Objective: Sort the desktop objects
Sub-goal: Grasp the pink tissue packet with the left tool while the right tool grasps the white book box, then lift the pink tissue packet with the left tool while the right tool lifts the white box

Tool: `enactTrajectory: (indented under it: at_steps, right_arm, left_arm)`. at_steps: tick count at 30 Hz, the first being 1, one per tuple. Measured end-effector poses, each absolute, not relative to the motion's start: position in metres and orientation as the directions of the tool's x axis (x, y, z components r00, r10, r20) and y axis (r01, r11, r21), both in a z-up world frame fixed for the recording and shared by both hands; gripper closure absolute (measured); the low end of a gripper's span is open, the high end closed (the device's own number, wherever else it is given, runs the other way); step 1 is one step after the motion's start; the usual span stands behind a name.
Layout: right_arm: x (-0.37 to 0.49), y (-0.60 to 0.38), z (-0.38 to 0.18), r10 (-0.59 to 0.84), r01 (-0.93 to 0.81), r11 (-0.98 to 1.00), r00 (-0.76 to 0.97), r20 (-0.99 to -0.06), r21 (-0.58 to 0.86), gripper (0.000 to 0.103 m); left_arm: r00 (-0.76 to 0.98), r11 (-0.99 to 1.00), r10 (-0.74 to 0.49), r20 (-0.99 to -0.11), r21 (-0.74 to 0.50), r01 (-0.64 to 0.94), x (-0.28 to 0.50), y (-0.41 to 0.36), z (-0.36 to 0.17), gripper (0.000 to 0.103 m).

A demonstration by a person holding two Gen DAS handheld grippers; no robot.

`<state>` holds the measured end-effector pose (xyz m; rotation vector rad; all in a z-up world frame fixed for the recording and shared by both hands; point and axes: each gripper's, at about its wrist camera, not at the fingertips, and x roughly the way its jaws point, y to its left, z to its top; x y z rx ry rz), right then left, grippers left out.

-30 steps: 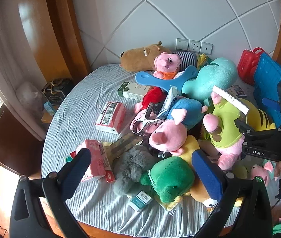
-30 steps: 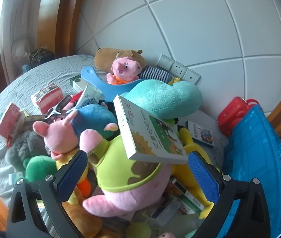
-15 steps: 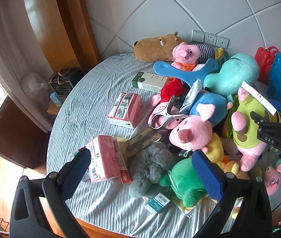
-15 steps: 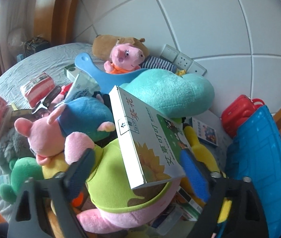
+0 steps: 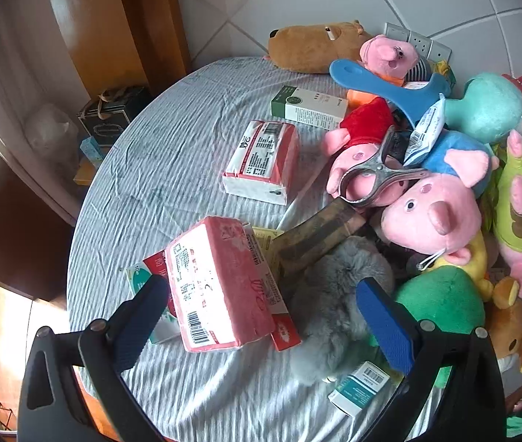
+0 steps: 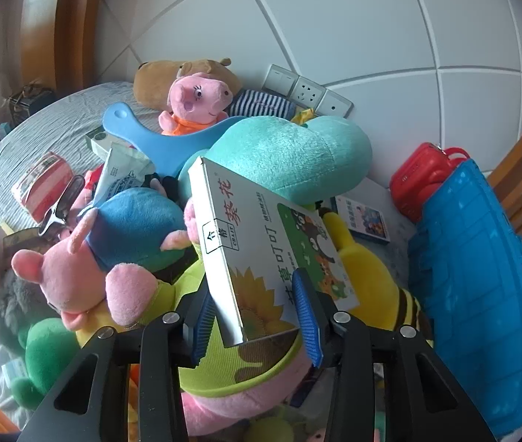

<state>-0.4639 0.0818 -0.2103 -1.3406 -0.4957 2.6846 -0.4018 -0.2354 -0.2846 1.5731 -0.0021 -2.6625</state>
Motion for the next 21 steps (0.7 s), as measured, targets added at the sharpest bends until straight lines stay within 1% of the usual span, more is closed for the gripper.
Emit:
enactTrajectory:
  at_steps: [8, 14, 18, 19, 20, 21]
  right_arm:
    - [-0.463, 0.081, -0.197, 0.267, 0.013, -0.940, -0.598, -0.756, -0.342, 0.075]
    - [-0.461, 0.079, -0.193, 0.289, -0.007, -0.936, -0.587, -0.756, -0.352, 0.076]
    - [-0.459, 0.077, -0.187, 0.301, -0.024, -0.934, -0.590, -0.749, -0.356, 0.078]
    - [-0.459, 0.077, -0.187, 0.303, -0.026, -0.934, -0.587, -0.751, -0.356, 0.078]
    - [-0.459, 0.077, -0.187, 0.306, -0.027, -0.933, -0.584, -0.752, -0.358, 0.078]
    - [-0.458, 0.076, -0.188, 0.308, -0.029, -0.933, -0.582, -0.753, -0.360, 0.078]
  left_arm:
    - [-0.444, -0.995, -0.005, -0.896, -0.041, 0.092, -0.414, -0.273, -0.329, 0.000]
    - [-0.402, -0.991, 0.051, -0.914, -0.096, 0.093, -0.421, -0.289, -0.362, 0.000]
    - [-0.377, -0.991, 0.065, -0.924, -0.103, 0.080, -0.424, -0.291, -0.374, 0.000]
    - [-0.376, -0.992, 0.070, -0.924, -0.104, 0.071, -0.425, -0.291, -0.375, 0.001]
    - [-0.379, -0.992, 0.070, -0.923, -0.103, 0.067, -0.425, -0.291, -0.374, 0.005]
    - [-0.381, -0.993, 0.071, -0.922, -0.102, 0.062, -0.426, -0.292, -0.374, 0.013]
